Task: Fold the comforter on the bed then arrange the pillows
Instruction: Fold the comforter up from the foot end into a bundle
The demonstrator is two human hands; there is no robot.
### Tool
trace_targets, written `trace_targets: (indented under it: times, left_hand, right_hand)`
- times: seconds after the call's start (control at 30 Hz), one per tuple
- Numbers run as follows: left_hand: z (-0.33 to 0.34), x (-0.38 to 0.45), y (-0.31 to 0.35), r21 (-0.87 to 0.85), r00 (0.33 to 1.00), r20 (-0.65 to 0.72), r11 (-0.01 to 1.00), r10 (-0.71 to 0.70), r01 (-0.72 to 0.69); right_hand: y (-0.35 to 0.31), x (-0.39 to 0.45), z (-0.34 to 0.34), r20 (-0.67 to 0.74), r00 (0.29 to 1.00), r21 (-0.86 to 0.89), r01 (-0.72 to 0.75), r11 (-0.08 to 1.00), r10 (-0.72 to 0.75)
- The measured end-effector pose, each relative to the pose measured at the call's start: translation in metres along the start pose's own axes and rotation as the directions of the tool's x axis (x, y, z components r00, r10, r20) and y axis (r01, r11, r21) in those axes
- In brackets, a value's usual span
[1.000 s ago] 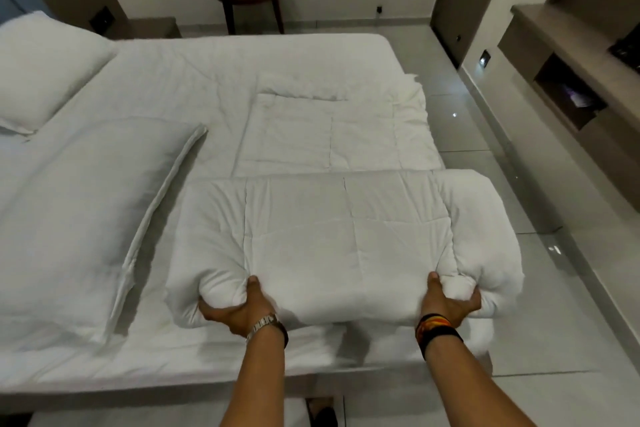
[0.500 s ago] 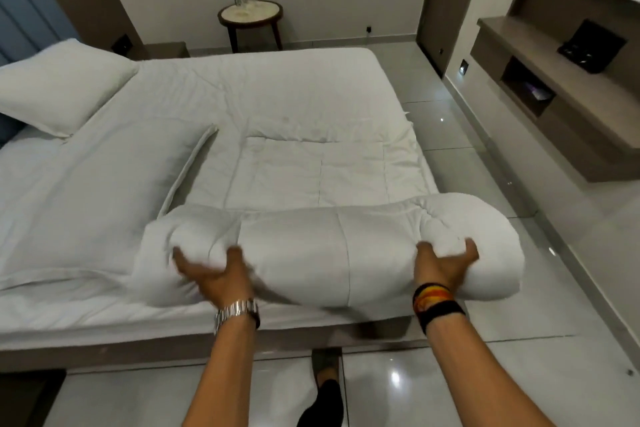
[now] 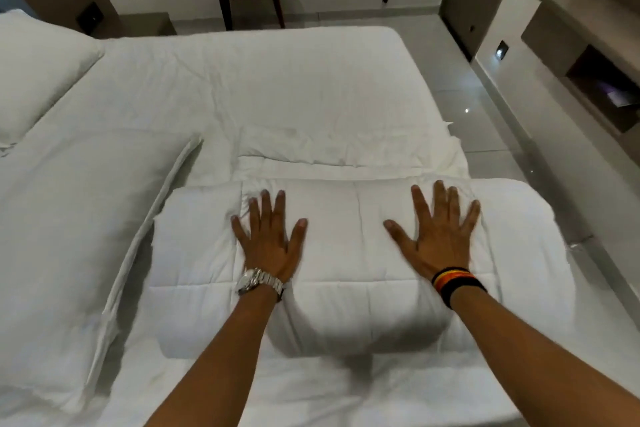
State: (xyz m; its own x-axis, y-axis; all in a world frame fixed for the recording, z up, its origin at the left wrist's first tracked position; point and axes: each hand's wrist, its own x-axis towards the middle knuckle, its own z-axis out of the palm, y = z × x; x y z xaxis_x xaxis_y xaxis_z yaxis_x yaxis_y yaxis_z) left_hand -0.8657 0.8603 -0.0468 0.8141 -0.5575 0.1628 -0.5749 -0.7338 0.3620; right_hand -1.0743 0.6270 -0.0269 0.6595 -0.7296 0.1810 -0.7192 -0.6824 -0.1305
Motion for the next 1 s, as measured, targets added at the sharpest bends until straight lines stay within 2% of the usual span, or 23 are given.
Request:
trace_targets:
  times: [0.1, 0.23, 0.37, 0.5, 0.57, 0.63, 0.67, 0.7, 0.73, 0.77, 0.8, 0.83, 0.87, 0.9, 0.93, 1.0]
  left_hand:
    - [0.044, 0.032, -0.006, 0.054, 0.995, 0.101, 0.998, -0.022, 0.017]
    - [0.089, 0.034, -0.020, 0.140, 0.983, 0.181, 0.990, -0.021, -0.005]
    - [0.082, 0.032, -0.019, 0.147, 0.972, 0.232, 0.989, -0.044, 0.009]
    - [0.040, 0.006, -0.012, 0.124, 0.986, 0.154, 0.991, -0.067, 0.048]
    - [0.019, -0.033, -0.016, 0.098, 0.989, 0.085, 0.989, -0.123, 0.115]
    - [0.009, -0.079, -0.021, 0.026, 0.961, 0.026, 0.961, -0.275, 0.274]
    - [0.007, -0.104, -0.019, -0.051, 0.924, 0.006, 0.923, -0.383, 0.382]
    - [0.006, -0.128, -0.016, -0.163, 0.855, -0.003, 0.844, -0.518, 0.511]
    - [0.007, -0.148, -0.014, -0.296, 0.743, 0.016, 0.707, -0.669, 0.643]
    - [0.008, -0.161, -0.013, -0.411, 0.597, 0.088, 0.517, -0.797, 0.751]
    - [0.009, -0.171, -0.011, -0.488, 0.457, 0.203, 0.315, -0.866, 0.814]
    - [0.010, -0.176, -0.009, -0.545, 0.358, 0.309, 0.145, -0.881, 0.826]
    - [0.013, -0.173, -0.008, -0.612, 0.317, 0.374, 0.025, -0.871, 0.790]
    - [0.016, -0.166, -0.008, -0.682, 0.307, 0.402, -0.058, -0.862, 0.729]
    - [0.018, -0.155, -0.008, -0.745, 0.288, 0.414, -0.139, -0.863, 0.653]
    - [0.023, -0.127, -0.011, -0.795, 0.175, 0.455, -0.310, -0.873, 0.521]
  right_hand:
    - [0.006, 0.020, 0.050, 0.087, 0.996, -0.076, -0.015, 0.997, 0.022]
    - [0.007, 0.018, 0.097, 0.177, 0.984, -0.116, -0.008, 0.993, 0.028]
    - [0.003, 0.020, 0.081, 0.209, 0.977, -0.079, -0.026, 0.997, 0.042]
    - [0.006, -0.011, 0.040, 0.149, 0.986, 0.013, -0.073, 0.997, 0.071]
    - [0.013, -0.055, 0.021, 0.093, 0.987, 0.080, -0.140, 0.987, 0.132]
    - [0.018, -0.104, 0.011, 0.071, 0.969, 0.149, -0.243, 0.958, 0.235]
    - [0.019, -0.130, 0.007, 0.083, 0.951, 0.180, -0.308, 0.934, 0.297]
    - [0.020, -0.154, 0.005, 0.119, 0.918, 0.223, -0.396, 0.891, 0.378]
    - [0.020, -0.175, 0.005, 0.177, 0.857, 0.282, -0.515, 0.809, 0.484]
    - [0.020, -0.190, 0.006, 0.261, 0.754, 0.350, -0.656, 0.669, 0.603]
    - [0.020, -0.201, 0.006, 0.364, 0.612, 0.409, -0.782, 0.470, 0.702]
    - [0.021, -0.208, 0.005, 0.470, 0.466, 0.454, -0.856, 0.247, 0.750]
    - [0.022, -0.206, 0.006, 0.560, 0.366, 0.508, -0.860, 0.041, 0.743]
    - [0.025, -0.200, 0.010, 0.630, 0.325, 0.569, -0.811, -0.135, 0.705]
    - [0.026, -0.189, 0.014, 0.690, 0.313, 0.615, -0.729, -0.301, 0.653]
    - [0.023, -0.155, 0.025, 0.768, 0.265, 0.613, -0.567, -0.550, 0.583]
